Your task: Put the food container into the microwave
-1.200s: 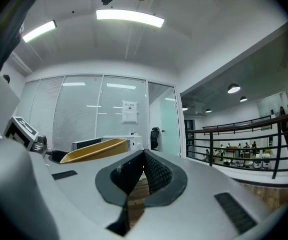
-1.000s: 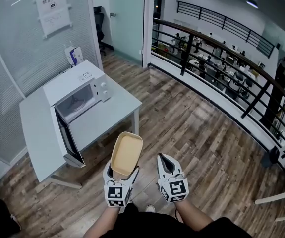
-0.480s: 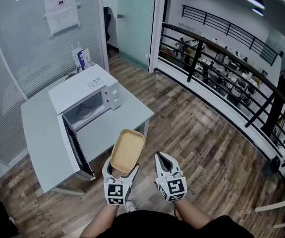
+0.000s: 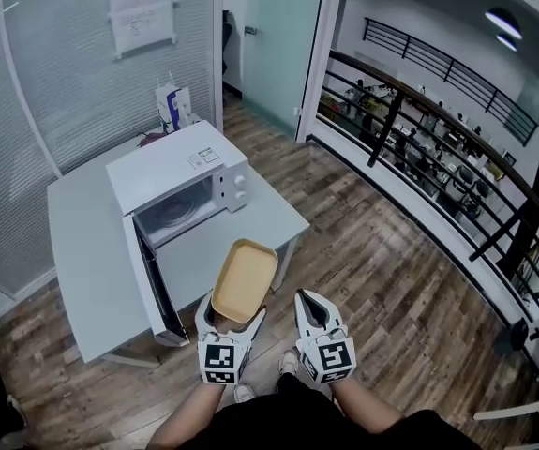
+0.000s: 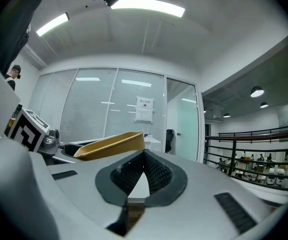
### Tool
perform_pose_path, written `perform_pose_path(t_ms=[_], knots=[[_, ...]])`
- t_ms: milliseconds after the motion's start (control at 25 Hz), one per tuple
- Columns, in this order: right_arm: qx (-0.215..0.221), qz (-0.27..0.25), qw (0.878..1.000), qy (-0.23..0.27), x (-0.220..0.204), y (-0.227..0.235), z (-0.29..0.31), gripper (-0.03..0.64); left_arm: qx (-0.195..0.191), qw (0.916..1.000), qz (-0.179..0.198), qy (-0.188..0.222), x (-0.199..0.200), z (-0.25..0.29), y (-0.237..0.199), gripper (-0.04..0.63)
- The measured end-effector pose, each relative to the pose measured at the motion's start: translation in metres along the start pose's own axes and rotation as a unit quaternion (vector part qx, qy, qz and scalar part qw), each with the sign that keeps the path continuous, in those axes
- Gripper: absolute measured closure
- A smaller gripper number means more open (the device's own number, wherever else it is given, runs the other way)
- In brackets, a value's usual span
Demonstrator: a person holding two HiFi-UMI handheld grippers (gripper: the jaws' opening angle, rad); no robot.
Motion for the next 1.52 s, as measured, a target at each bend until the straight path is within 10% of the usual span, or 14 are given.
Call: perform_pose_path(t_ms=[760, 1520], knots=[[0.119, 0.022, 0.992, 0.035, -0.028, 0.073, 0.165, 0.612, 0.146, 0.9883, -0.020, 0.038, 0.026, 0.105, -0.039, 0.104], [0.240, 0.052, 0.967, 0.067, -0.041, 0.106, 0.275, 0.612, 0.301, 0.9531, -0.006, 0.029, 0.023, 0.159, -0.079, 0.104]])
Point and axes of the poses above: the fingertips, and each gripper's own axes: z forward along the fingers, y to its right, x out of its top, the point moved 10 cm from there along -z, backward along the fingers, and after that the axes turned 11 degrees about -z, right-handed, at the moved point
